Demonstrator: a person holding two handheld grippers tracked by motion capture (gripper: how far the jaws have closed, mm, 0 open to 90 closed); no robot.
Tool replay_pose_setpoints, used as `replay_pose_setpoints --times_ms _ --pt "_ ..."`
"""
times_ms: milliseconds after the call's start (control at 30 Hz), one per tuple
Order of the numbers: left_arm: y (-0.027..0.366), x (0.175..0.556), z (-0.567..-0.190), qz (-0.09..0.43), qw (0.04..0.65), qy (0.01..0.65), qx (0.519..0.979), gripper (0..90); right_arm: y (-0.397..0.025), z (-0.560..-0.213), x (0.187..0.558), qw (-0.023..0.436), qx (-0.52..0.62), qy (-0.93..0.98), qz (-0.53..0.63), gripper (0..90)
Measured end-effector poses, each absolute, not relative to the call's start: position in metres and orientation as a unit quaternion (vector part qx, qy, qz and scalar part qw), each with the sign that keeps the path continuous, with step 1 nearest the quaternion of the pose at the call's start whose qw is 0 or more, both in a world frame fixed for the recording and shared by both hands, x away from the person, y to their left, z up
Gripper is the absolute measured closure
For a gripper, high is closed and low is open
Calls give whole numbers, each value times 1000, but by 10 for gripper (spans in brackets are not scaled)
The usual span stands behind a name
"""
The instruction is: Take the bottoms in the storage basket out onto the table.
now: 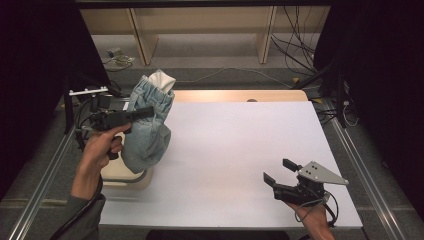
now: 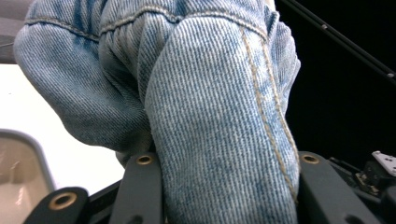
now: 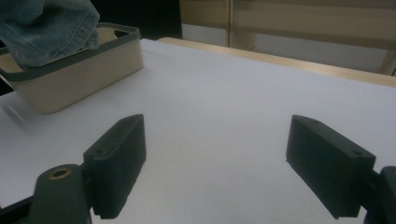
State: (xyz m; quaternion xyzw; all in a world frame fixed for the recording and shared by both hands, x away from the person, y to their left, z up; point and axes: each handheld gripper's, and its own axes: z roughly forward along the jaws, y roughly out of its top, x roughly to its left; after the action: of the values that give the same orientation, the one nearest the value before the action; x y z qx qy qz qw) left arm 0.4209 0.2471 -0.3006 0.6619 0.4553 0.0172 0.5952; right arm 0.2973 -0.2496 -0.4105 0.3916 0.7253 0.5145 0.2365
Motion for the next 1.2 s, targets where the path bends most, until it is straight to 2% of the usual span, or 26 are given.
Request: replay_pose_setpoints --times_ms 267,1200 --pt "234 423 -298 -13 615 437 656 613 -250 -410 297 237 390 725 516 208" --pt "184 435 -300 -36 614 416 669 612 -250 -411 297 234 390 726 516 208"
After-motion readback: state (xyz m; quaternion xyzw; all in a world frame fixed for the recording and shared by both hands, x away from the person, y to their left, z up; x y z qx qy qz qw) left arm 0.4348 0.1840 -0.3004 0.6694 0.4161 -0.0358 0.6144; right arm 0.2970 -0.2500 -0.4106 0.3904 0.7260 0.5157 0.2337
